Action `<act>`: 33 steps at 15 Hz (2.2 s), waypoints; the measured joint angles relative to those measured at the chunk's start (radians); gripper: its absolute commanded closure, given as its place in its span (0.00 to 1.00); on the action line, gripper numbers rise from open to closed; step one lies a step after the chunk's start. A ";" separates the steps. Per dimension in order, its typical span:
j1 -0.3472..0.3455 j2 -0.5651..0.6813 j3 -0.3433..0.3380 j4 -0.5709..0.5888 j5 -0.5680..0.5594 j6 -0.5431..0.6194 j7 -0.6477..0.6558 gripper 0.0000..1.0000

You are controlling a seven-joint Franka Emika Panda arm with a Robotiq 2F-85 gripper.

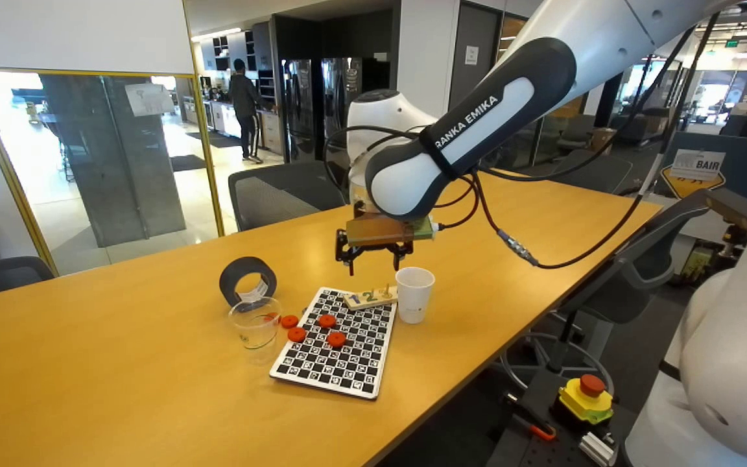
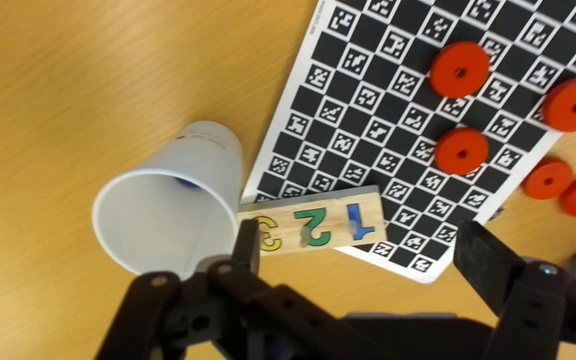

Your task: Put the blue block in the white cup and the orange blocks in the transparent cup

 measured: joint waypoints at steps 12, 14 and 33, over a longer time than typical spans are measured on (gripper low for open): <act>0.023 0.259 0.055 0.031 0.355 0.302 -0.773 0.00; 0.011 0.289 0.090 0.043 0.474 0.295 -0.916 0.00; 0.055 0.309 0.020 0.098 0.467 0.103 -0.798 0.00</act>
